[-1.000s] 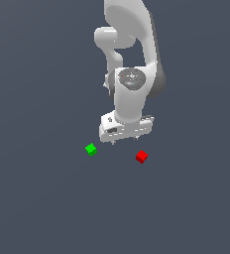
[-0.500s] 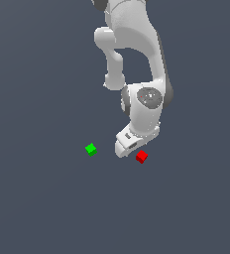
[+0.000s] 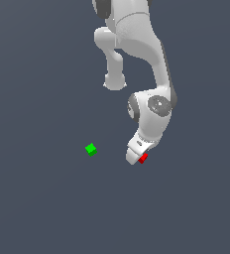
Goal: Stack the red cube on top of the green cube.
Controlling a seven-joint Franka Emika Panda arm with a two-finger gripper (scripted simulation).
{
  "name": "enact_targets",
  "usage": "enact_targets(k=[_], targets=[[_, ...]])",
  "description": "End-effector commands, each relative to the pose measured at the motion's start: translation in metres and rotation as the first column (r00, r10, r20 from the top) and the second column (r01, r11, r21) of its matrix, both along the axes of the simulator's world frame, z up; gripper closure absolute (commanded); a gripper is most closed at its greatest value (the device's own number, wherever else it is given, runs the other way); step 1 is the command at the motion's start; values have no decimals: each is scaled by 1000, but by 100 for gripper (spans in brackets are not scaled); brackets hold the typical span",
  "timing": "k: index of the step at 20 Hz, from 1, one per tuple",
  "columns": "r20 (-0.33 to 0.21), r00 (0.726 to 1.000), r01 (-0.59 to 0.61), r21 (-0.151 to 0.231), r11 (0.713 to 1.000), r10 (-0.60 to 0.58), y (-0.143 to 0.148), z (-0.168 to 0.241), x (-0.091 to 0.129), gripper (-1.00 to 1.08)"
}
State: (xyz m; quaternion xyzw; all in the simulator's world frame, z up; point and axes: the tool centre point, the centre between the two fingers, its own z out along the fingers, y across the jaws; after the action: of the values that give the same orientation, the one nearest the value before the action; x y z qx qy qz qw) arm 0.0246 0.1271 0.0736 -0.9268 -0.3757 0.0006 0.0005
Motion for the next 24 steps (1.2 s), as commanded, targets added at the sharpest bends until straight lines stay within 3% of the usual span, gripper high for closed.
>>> enact_targets(k=[1, 10, 24], targets=[[1, 1000, -25, 0, 1000, 25, 4, -3, 0, -92], [1, 1000, -28, 0, 1000, 28, 4, -7, -1, -92], [1, 1000, -28, -1, 1000, 28, 4, -54, -1, -92]])
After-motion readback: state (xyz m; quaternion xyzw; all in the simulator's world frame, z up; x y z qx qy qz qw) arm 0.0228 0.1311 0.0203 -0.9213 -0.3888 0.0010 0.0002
